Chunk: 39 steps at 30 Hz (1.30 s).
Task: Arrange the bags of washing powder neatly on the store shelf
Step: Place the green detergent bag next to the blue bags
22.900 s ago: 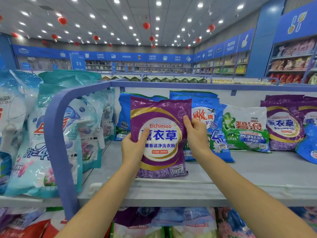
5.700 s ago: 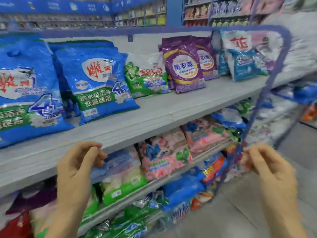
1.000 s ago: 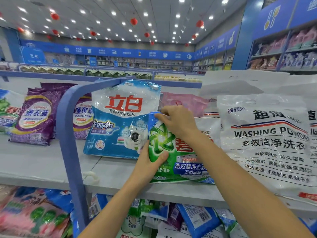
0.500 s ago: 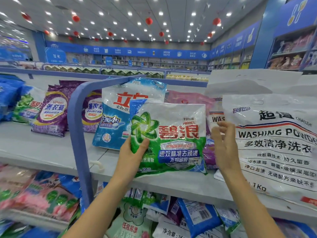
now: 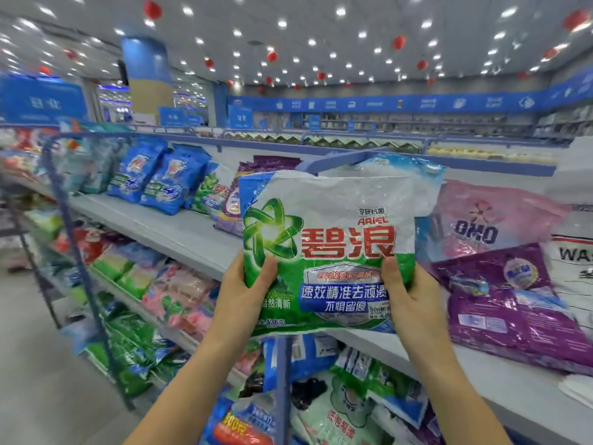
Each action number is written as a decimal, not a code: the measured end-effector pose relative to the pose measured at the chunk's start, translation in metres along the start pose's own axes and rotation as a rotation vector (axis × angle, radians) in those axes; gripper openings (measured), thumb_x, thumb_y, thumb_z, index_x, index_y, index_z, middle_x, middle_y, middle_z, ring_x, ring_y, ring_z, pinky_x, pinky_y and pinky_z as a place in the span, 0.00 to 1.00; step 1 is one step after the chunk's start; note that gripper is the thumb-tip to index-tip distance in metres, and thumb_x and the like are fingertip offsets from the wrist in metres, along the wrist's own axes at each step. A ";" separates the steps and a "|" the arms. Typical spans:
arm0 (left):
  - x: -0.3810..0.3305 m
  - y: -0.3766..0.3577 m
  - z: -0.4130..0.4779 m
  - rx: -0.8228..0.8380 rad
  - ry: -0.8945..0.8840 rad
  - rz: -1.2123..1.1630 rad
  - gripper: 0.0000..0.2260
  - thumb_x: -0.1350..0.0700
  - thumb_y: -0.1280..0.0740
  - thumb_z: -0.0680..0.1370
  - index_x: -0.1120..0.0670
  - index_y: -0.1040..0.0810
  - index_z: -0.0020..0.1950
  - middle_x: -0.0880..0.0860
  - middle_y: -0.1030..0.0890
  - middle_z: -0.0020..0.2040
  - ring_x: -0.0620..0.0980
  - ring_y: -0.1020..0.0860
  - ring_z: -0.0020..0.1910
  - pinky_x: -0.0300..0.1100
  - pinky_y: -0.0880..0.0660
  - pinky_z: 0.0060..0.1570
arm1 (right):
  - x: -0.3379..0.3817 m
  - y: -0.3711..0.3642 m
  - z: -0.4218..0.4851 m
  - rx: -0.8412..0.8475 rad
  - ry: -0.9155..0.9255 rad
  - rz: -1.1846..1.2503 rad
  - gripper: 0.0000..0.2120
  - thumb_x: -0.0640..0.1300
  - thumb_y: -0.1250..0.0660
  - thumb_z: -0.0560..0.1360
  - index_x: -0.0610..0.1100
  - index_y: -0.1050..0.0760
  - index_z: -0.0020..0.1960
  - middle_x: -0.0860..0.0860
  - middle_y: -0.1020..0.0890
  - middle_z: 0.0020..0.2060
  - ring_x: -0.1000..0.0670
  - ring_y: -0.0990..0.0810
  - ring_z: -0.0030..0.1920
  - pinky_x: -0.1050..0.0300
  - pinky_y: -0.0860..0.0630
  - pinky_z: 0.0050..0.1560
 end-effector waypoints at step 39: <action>0.090 0.342 0.469 0.086 0.009 0.285 0.08 0.48 0.37 0.78 0.51 0.28 0.54 0.52 0.22 0.53 0.51 0.23 0.52 0.45 0.24 0.49 | -0.139 -0.479 0.248 0.198 -0.541 -0.028 0.09 0.50 0.39 0.78 0.43 0.28 0.51 0.46 0.16 0.45 0.47 0.17 0.44 0.47 0.21 0.50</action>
Point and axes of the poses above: each hand's wrist, its own z-axis towards the middle knuckle, its own y-axis out of the back of the hand, x = y × z, the point moved 5 cm from there along z, towards the middle knuckle
